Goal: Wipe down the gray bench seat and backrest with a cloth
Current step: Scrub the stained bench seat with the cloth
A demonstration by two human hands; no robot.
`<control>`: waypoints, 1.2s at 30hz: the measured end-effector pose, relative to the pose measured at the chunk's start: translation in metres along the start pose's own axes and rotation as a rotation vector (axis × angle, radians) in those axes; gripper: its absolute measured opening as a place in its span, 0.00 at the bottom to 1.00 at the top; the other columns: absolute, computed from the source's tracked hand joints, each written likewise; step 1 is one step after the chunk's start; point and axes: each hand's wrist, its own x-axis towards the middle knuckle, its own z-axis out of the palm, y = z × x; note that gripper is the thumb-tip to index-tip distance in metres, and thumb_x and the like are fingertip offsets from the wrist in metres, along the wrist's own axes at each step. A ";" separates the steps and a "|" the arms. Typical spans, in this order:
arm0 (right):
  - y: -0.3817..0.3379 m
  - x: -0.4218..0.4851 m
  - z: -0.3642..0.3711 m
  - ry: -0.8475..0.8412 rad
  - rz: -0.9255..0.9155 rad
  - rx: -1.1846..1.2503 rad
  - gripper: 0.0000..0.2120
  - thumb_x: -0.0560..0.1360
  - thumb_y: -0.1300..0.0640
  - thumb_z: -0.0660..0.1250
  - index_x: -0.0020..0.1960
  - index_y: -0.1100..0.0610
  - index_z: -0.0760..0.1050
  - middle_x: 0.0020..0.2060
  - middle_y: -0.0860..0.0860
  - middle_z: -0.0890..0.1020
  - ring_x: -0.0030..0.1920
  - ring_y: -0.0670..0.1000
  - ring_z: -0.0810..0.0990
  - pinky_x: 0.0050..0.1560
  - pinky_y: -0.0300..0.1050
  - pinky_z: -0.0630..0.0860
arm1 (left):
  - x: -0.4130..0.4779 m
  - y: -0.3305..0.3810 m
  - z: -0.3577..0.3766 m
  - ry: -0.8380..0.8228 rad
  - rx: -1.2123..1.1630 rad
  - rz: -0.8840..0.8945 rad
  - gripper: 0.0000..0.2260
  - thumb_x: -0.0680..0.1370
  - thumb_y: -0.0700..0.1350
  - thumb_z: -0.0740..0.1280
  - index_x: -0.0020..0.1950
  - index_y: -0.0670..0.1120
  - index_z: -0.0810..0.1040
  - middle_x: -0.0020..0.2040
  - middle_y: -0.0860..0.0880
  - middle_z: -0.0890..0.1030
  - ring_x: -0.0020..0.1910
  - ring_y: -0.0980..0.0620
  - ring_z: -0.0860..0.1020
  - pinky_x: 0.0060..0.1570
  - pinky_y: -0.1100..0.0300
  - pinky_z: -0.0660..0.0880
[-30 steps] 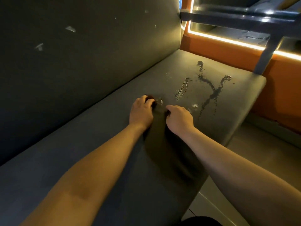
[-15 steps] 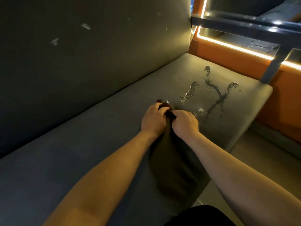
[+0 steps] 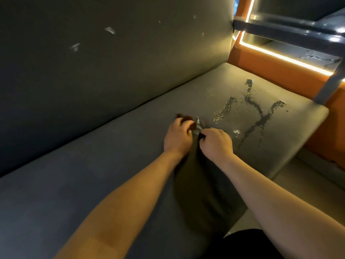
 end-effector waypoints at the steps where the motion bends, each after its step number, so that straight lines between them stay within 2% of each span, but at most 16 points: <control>1: 0.004 0.003 -0.002 -0.004 -0.013 0.035 0.10 0.80 0.59 0.60 0.51 0.53 0.81 0.44 0.47 0.76 0.52 0.55 0.79 0.44 0.44 0.67 | -0.002 0.008 0.007 -0.038 -0.002 0.052 0.16 0.84 0.48 0.61 0.72 0.51 0.74 0.75 0.46 0.67 0.73 0.45 0.67 0.70 0.49 0.69; 3: 0.012 0.005 -0.001 0.027 -0.049 0.091 0.10 0.80 0.59 0.61 0.54 0.54 0.81 0.47 0.49 0.77 0.56 0.54 0.78 0.48 0.46 0.71 | 0.008 0.008 0.010 -0.055 0.013 0.098 0.16 0.84 0.48 0.60 0.72 0.52 0.74 0.75 0.47 0.67 0.74 0.46 0.66 0.72 0.47 0.68; 5: 0.018 0.001 0.005 0.066 -0.070 0.088 0.13 0.81 0.58 0.62 0.62 0.55 0.80 0.58 0.50 0.79 0.63 0.54 0.73 0.60 0.49 0.72 | 0.026 -0.005 0.004 0.035 0.071 0.094 0.17 0.84 0.45 0.60 0.72 0.50 0.74 0.75 0.45 0.68 0.74 0.44 0.67 0.72 0.49 0.68; 7: 0.023 -0.002 0.013 0.074 -0.083 0.110 0.15 0.82 0.56 0.61 0.65 0.55 0.78 0.63 0.50 0.77 0.66 0.54 0.70 0.65 0.50 0.70 | 0.046 -0.019 -0.005 0.133 0.060 -0.032 0.18 0.83 0.42 0.60 0.74 0.48 0.73 0.75 0.42 0.68 0.72 0.41 0.69 0.70 0.50 0.68; 10: 0.027 0.003 0.015 0.069 -0.064 0.194 0.15 0.82 0.54 0.61 0.65 0.55 0.78 0.62 0.51 0.78 0.66 0.54 0.70 0.64 0.49 0.69 | 0.059 -0.013 -0.002 0.121 0.002 -0.149 0.21 0.84 0.43 0.60 0.77 0.50 0.69 0.74 0.42 0.69 0.72 0.43 0.69 0.68 0.51 0.70; 13: 0.029 0.001 0.018 0.123 -0.064 0.247 0.15 0.81 0.56 0.62 0.64 0.57 0.79 0.61 0.52 0.80 0.65 0.54 0.73 0.64 0.48 0.70 | 0.053 0.013 0.011 0.007 -0.046 -0.037 0.23 0.83 0.44 0.62 0.78 0.51 0.67 0.71 0.43 0.72 0.70 0.44 0.72 0.67 0.51 0.72; 16: 0.032 -0.003 0.021 0.238 -0.005 0.350 0.15 0.78 0.63 0.64 0.63 0.61 0.79 0.59 0.56 0.81 0.62 0.57 0.76 0.62 0.48 0.70 | 0.037 0.034 0.023 -0.102 -0.040 0.117 0.20 0.81 0.45 0.64 0.74 0.53 0.73 0.71 0.46 0.73 0.69 0.46 0.72 0.68 0.51 0.72; 19: 0.034 -0.006 0.020 0.267 0.065 0.395 0.15 0.80 0.65 0.62 0.66 0.61 0.77 0.60 0.55 0.79 0.63 0.56 0.75 0.63 0.44 0.69 | 0.027 0.034 0.019 -0.140 -0.039 0.226 0.15 0.81 0.45 0.66 0.68 0.53 0.80 0.69 0.49 0.76 0.67 0.49 0.74 0.67 0.52 0.73; 23: 0.035 -0.007 0.021 0.248 0.036 0.368 0.17 0.80 0.64 0.62 0.68 0.60 0.76 0.62 0.54 0.78 0.65 0.54 0.74 0.66 0.45 0.70 | 0.018 0.027 0.016 -0.117 0.055 0.319 0.15 0.82 0.44 0.66 0.68 0.52 0.79 0.71 0.49 0.75 0.69 0.49 0.73 0.65 0.53 0.75; 25: 0.037 -0.007 0.022 0.222 0.011 0.339 0.15 0.80 0.63 0.63 0.66 0.59 0.77 0.61 0.53 0.78 0.64 0.54 0.74 0.65 0.46 0.71 | 0.032 0.018 0.013 -0.050 0.121 0.258 0.15 0.81 0.42 0.65 0.67 0.50 0.80 0.71 0.47 0.74 0.69 0.46 0.72 0.66 0.52 0.73; 28: 0.039 -0.006 0.023 0.212 -0.012 0.354 0.10 0.79 0.62 0.63 0.58 0.57 0.79 0.56 0.52 0.79 0.60 0.53 0.75 0.58 0.45 0.71 | 0.058 -0.002 0.002 0.035 0.132 0.034 0.16 0.82 0.41 0.62 0.69 0.49 0.78 0.72 0.45 0.73 0.70 0.43 0.72 0.67 0.49 0.72; 30: 0.040 -0.004 0.023 0.219 -0.003 0.370 0.10 0.80 0.61 0.62 0.58 0.57 0.79 0.56 0.51 0.79 0.59 0.52 0.75 0.57 0.42 0.69 | 0.064 -0.009 -0.002 0.044 0.115 -0.044 0.17 0.83 0.42 0.61 0.71 0.49 0.77 0.71 0.44 0.72 0.69 0.42 0.72 0.66 0.49 0.72; 32: 0.039 -0.004 0.023 0.228 0.004 0.378 0.12 0.80 0.61 0.62 0.61 0.58 0.79 0.57 0.52 0.80 0.61 0.52 0.75 0.58 0.41 0.68 | 0.057 0.000 0.001 0.024 0.081 -0.036 0.17 0.82 0.42 0.62 0.70 0.50 0.78 0.69 0.45 0.74 0.67 0.43 0.74 0.64 0.52 0.72; 36: 0.036 -0.006 0.022 0.269 0.051 0.399 0.16 0.79 0.64 0.62 0.65 0.59 0.78 0.59 0.54 0.80 0.62 0.55 0.76 0.61 0.45 0.70 | 0.028 0.036 0.018 -0.078 -0.014 0.093 0.15 0.81 0.45 0.64 0.67 0.52 0.80 0.63 0.47 0.78 0.62 0.48 0.76 0.60 0.55 0.73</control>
